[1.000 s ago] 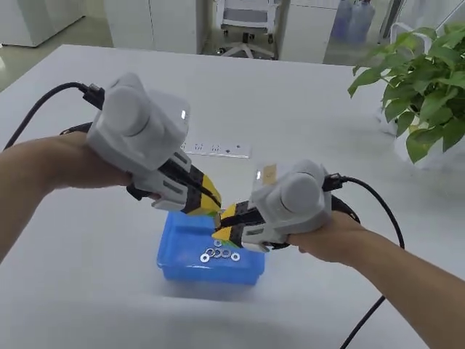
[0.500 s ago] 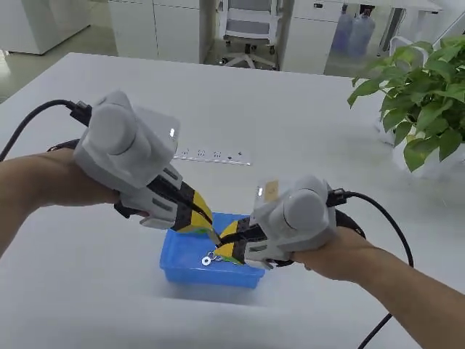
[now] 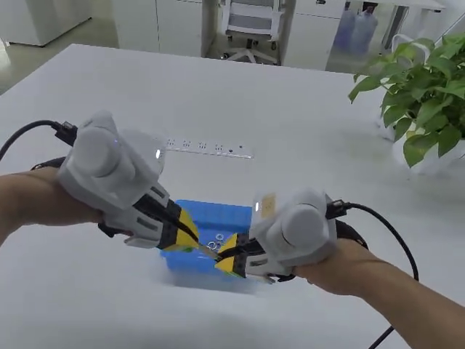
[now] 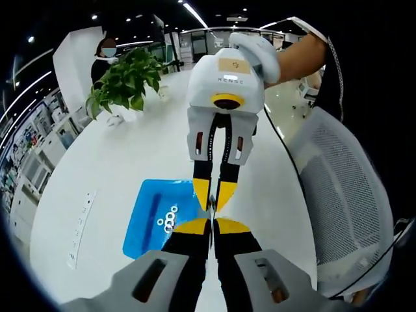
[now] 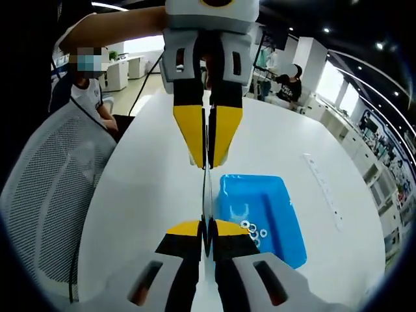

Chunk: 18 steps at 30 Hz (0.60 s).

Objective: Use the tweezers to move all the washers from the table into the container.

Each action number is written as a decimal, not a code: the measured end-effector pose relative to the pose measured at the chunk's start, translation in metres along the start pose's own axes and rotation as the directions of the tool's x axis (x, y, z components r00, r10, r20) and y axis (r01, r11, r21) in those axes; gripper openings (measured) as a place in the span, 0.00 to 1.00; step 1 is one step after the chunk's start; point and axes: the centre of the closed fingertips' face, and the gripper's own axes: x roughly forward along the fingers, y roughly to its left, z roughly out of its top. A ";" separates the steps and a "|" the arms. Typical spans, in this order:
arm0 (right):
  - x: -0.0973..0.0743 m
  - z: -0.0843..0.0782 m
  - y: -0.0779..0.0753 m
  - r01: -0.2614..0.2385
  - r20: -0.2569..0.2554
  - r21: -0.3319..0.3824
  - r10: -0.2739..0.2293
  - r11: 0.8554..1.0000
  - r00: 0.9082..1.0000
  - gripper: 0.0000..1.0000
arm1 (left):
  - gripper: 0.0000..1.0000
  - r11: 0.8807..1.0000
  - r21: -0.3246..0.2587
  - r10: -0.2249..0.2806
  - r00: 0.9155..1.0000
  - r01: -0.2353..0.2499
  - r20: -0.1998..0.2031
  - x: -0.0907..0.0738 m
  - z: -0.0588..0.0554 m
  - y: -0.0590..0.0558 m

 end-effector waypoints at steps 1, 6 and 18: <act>0.002 -0.002 0.005 -0.010 -0.005 -0.002 0.010 1.000 1.000 0.07 | 0.06 1.000 -0.006 -0.004 1.000 0.004 -0.006 0.002 -0.004 -0.004; 0.009 -0.009 0.019 -0.040 -0.034 -0.027 0.039 0.999 0.999 0.07 | 0.06 1.000 -0.010 -0.015 0.999 0.014 -0.030 0.011 -0.019 -0.018; 0.022 -0.021 0.039 -0.071 -0.065 -0.051 0.068 0.996 0.996 0.07 | 0.06 0.999 0.030 -0.029 0.991 0.033 -0.128 0.029 -0.053 -0.034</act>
